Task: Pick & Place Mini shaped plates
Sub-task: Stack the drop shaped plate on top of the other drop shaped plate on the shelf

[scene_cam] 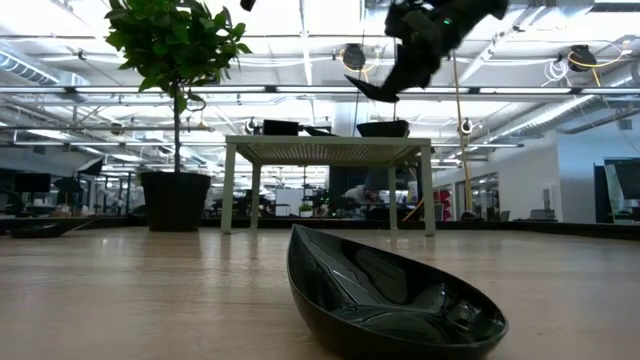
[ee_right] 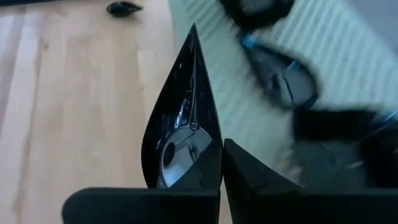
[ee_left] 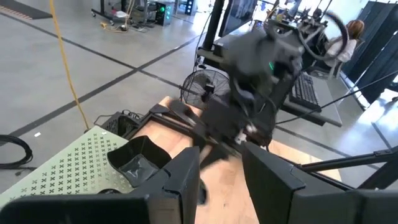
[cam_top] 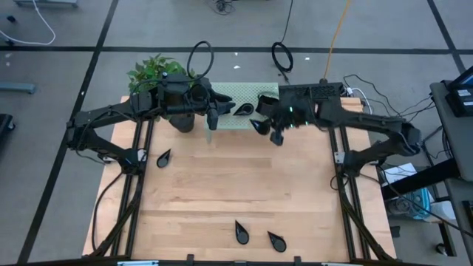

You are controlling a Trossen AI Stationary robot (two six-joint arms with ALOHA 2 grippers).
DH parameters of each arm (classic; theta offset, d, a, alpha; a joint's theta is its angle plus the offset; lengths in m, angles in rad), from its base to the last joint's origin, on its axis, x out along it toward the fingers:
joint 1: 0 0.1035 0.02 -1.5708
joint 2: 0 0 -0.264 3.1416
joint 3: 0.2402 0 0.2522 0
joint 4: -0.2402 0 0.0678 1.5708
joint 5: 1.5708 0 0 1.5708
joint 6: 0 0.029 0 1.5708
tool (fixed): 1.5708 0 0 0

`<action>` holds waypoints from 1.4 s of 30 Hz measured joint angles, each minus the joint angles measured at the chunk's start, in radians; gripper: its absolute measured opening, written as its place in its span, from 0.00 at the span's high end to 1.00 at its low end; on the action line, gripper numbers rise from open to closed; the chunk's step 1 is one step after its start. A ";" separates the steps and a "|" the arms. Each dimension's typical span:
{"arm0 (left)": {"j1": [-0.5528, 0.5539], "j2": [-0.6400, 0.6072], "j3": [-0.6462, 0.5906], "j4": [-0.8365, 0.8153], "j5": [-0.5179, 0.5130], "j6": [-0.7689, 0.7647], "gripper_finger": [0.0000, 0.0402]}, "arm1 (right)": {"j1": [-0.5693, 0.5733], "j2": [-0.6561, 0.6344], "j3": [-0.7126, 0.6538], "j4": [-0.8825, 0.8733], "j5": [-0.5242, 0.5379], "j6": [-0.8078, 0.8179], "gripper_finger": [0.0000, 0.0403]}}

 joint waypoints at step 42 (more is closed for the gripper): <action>0.058 0.000 0.000 0.180 -0.212 0.131 0.69 | -0.187 0.333 0.323 0.003 -0.088 -0.768 1.00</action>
